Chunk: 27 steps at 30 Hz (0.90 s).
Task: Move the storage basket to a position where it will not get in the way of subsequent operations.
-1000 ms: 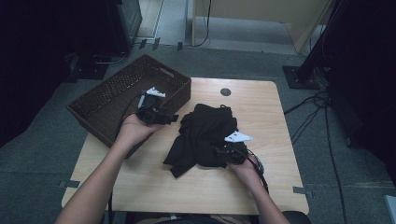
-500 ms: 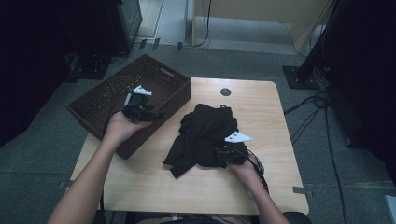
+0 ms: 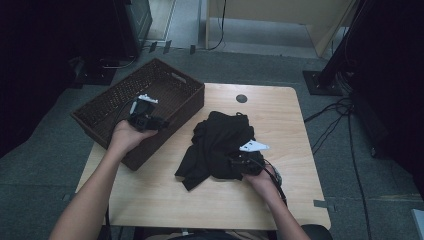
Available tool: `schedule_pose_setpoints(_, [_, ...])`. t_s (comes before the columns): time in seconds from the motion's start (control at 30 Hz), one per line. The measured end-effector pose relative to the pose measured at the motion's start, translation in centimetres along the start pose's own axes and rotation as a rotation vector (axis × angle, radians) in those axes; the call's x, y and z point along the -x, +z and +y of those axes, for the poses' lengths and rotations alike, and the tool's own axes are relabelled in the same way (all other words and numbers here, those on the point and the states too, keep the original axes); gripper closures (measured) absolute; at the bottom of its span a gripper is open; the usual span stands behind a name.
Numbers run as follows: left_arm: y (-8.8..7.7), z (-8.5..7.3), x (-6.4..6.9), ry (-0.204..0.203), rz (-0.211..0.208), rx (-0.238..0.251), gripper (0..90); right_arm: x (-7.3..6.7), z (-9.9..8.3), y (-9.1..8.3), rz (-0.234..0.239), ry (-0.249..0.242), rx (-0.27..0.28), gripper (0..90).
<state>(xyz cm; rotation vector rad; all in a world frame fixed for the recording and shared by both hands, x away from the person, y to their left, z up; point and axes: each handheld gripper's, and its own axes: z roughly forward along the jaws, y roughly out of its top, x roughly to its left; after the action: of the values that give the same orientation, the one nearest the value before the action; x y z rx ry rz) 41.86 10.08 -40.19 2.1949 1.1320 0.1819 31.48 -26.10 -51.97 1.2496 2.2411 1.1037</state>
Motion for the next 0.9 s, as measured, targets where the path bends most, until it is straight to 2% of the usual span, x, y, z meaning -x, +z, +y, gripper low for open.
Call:
schedule_pose_setpoints(0.23, [0.3,0.2,0.4,0.042,-0.010,-0.019,68.0,0.0,0.0,0.0,-0.003,-0.006,-0.003,37.4])
schedule_pose_setpoints(0.33, [0.6,0.5,0.8,0.078,0.025,-0.050,69.4,-0.1,0.0,-0.1,-0.005,-0.006,-0.006,37.3])
schedule_pose_setpoints(0.37, [0.9,1.0,0.7,0.077,0.027,-0.075,71.4,-0.1,0.0,0.0,-0.007,-0.009,-0.007,37.3])
schedule_pose_setpoints(0.47, [1.2,1.4,0.3,0.078,0.019,-0.090,74.4,-0.1,0.1,0.0,-0.007,-0.009,-0.011,37.3])
schedule_pose_setpoints(0.53, [1.5,2.0,-0.1,0.052,-0.002,-0.121,75.1,-0.1,0.1,0.0,-0.008,-0.006,-0.014,37.2])
schedule_pose_setpoints(0.57, [1.7,2.4,-0.1,0.064,-0.007,-0.135,75.9,-0.1,0.1,0.0,-0.008,-0.008,-0.014,37.3])
schedule_pose_setpoints(0.7, [2.1,2.7,0.1,0.075,0.001,-0.146,78.2,-0.1,0.2,0.0,-0.007,-0.013,-0.017,37.1])
schedule_pose_setpoints(0.8, [2.1,2.7,-0.1,0.060,-0.014,-0.144,79.5,-0.1,0.2,0.0,-0.009,-0.013,-0.017,37.1])
schedule_pose_setpoints(0.9, [2.0,2.5,-0.2,0.019,-0.015,-0.130,80.3,-0.1,0.2,0.0,-0.009,-0.013,-0.016,37.1])
